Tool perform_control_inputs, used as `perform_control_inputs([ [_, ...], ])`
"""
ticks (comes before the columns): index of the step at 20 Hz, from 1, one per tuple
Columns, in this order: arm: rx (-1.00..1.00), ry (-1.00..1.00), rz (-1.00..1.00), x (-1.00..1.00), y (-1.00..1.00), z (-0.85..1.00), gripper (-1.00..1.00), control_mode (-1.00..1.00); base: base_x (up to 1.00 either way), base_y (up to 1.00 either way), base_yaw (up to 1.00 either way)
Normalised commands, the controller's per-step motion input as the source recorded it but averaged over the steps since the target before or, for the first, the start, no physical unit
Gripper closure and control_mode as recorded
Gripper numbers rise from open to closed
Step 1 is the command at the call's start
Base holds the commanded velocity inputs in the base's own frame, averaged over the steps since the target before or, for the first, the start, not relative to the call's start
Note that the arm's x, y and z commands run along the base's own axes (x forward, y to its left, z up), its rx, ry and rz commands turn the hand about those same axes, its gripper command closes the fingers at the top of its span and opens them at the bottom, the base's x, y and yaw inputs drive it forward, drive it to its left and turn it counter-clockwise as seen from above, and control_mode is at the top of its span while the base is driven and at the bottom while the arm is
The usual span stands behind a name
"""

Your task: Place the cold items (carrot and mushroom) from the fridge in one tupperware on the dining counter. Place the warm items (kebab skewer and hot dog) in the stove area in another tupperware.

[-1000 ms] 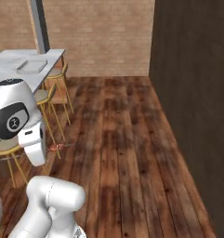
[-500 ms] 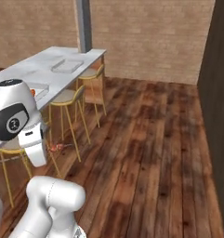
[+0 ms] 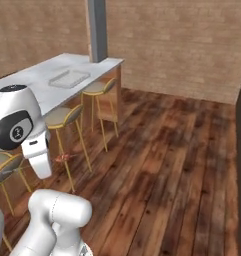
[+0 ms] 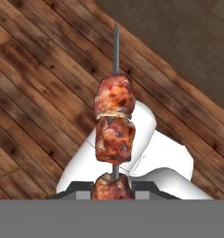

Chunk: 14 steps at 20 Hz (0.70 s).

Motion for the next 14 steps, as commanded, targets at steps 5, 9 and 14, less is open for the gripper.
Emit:
perform_control_inputs([
  [5, 0.00, 0.00, 0.00, 0.00, 0.00, 0.00, 1.00, 1.00, 1.00, -0.68, 0.36],
  [9, 0.00, 0.00, 0.00, 0.00, 0.00, 0.00, 1.00, 1.00, 1.00, -0.73, 0.41],
  [14, 0.00, 0.00, 0.00, 0.00, 0.00, 0.00, 1.00, 1.00, 1.00, -0.80, 0.51],
])
